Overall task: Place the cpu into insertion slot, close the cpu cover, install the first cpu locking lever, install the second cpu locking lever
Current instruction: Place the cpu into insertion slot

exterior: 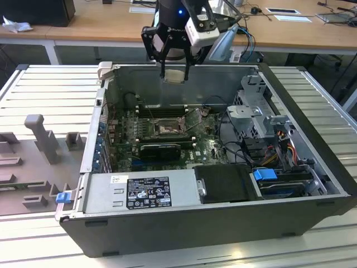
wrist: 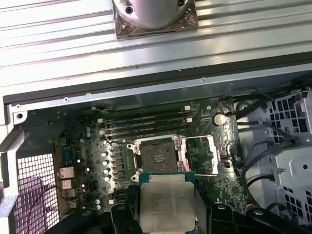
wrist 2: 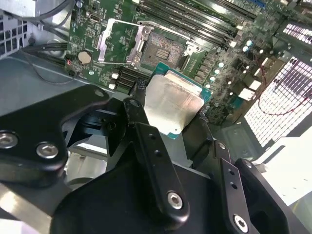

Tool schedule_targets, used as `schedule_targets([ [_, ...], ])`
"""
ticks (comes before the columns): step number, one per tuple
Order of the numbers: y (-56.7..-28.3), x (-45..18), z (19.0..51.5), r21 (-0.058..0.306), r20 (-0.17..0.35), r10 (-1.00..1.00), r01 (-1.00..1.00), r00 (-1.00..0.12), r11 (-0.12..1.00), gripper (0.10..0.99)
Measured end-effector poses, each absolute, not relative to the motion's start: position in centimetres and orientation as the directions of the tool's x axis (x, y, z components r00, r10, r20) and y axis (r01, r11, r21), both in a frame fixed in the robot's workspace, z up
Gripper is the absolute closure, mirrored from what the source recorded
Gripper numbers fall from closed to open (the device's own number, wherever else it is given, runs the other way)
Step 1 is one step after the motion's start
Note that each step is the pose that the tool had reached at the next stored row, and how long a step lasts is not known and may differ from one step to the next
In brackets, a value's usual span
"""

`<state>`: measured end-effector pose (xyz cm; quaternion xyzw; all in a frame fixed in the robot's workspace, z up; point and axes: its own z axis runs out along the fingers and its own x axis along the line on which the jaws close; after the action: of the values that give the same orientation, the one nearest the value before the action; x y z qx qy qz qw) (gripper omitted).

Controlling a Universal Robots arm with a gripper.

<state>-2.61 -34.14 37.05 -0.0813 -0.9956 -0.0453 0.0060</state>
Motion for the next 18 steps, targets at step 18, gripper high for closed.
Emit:
schedule_targets([
  [18,-34.14,-2.76,36.14,0.075,0.016,0.285,0.286,-0.958,0.955,0.545],
])
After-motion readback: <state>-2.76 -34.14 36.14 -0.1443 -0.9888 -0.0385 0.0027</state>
